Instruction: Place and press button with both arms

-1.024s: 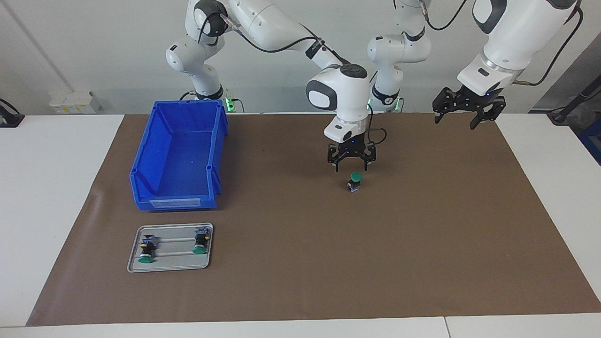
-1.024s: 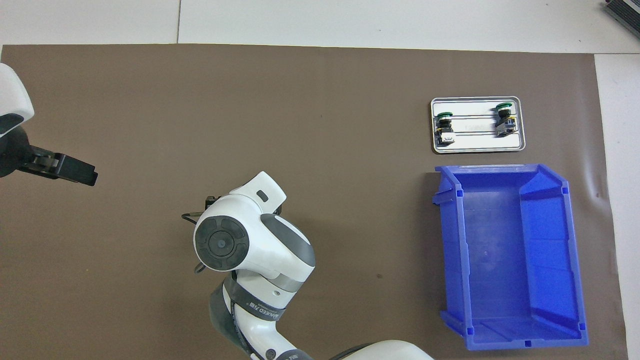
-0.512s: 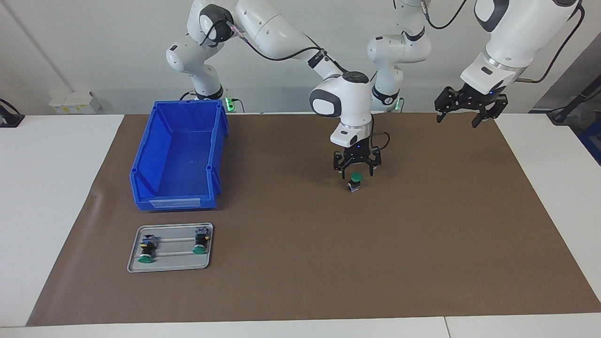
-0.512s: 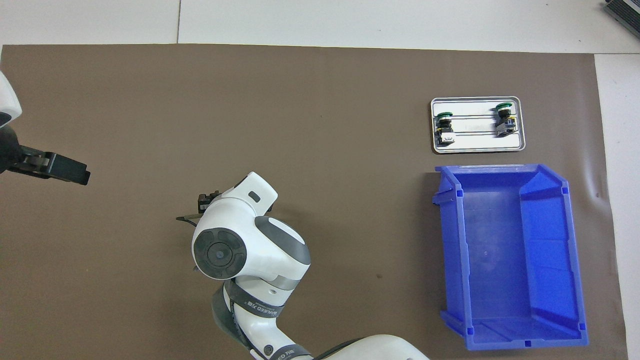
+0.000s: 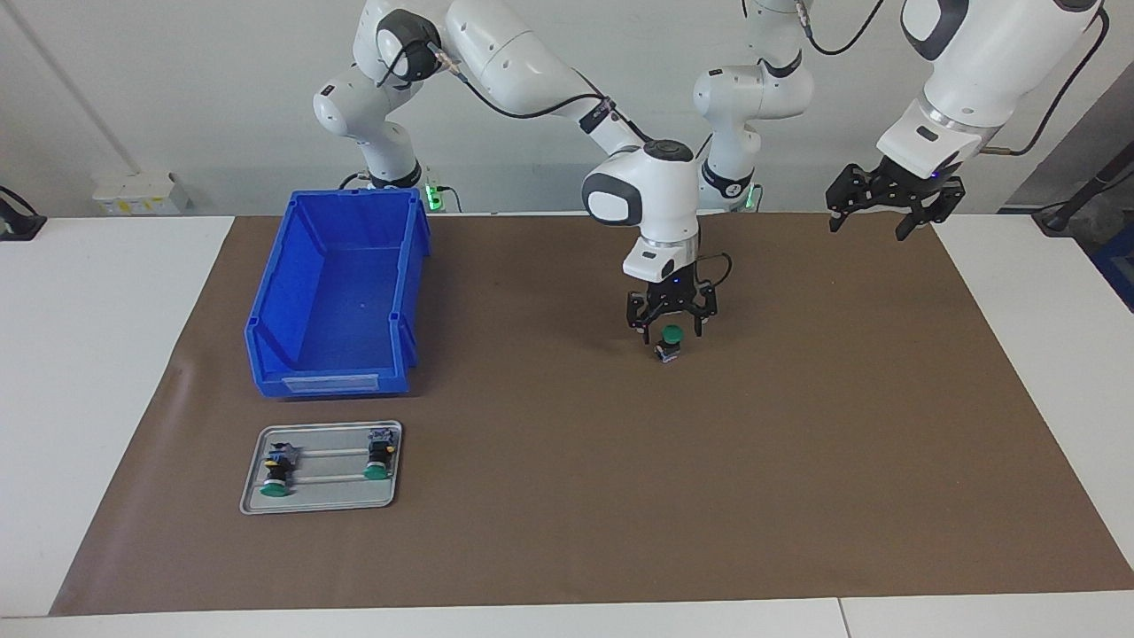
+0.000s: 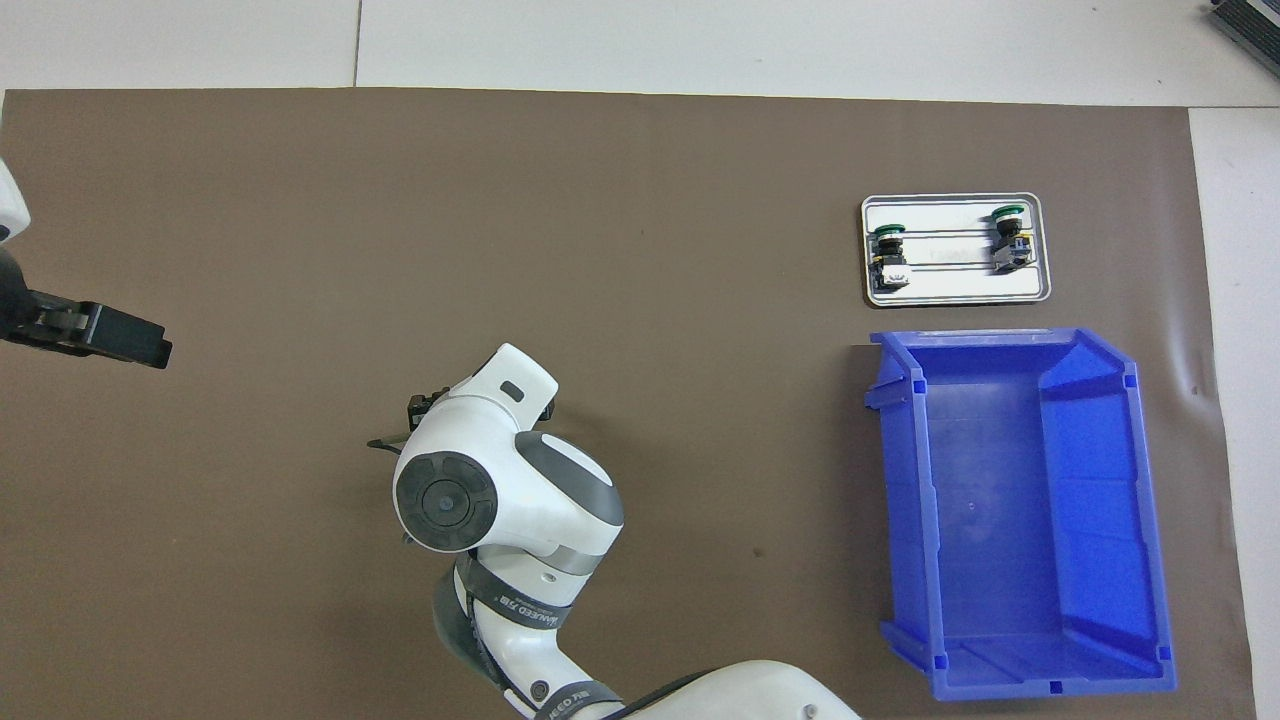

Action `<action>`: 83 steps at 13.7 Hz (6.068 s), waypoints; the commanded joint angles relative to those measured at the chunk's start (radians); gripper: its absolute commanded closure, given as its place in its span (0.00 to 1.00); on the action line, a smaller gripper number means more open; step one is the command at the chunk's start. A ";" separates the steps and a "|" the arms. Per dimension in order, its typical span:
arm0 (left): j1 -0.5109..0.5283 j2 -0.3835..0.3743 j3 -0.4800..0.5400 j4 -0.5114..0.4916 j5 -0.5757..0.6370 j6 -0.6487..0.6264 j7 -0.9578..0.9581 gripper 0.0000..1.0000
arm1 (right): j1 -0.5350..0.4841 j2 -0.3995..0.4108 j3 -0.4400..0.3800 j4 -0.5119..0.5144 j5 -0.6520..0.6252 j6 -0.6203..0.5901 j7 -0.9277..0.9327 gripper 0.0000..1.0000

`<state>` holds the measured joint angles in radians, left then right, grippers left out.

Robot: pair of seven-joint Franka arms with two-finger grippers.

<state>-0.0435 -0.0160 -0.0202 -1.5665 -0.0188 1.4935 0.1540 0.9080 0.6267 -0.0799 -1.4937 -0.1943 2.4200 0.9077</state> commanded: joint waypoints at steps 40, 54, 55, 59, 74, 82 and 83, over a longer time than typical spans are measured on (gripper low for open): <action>0.010 -0.022 0.029 -0.024 0.010 0.056 -0.062 0.00 | -0.773 -0.825 -0.021 -0.835 0.149 -0.010 -0.993 1.00; 0.011 -0.022 0.029 -0.024 0.010 0.056 -0.062 0.00 | -0.860 -0.806 -0.021 -1.056 0.312 0.226 -1.176 1.00; 0.011 -0.022 0.029 -0.024 0.010 0.056 -0.062 0.00 | -0.860 -0.806 -0.023 -1.062 0.312 0.226 -1.175 1.00; 0.011 -0.021 0.029 -0.024 0.010 0.056 -0.062 0.00 | -0.857 -0.797 -0.021 -1.062 0.312 0.226 -1.155 0.86; 0.011 -0.022 0.029 -0.024 0.010 0.056 -0.062 0.00 | -0.830 -0.814 -0.008 -0.780 0.291 -0.111 -0.972 0.00; 0.011 -0.022 0.029 -0.024 0.010 0.056 -0.062 0.00 | -0.857 -0.622 -0.015 -0.135 0.213 -0.758 -0.834 0.00; 0.011 -0.022 0.029 -0.024 0.010 0.056 -0.062 0.00 | -0.869 -0.595 -0.017 -0.062 0.207 -0.821 -0.833 0.00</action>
<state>-0.0423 -0.0165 0.0163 -1.5668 -0.0191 1.5393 0.1029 0.0655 -0.0838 -0.1003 -1.7519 0.0308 1.7254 0.0539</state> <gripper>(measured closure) 0.000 0.000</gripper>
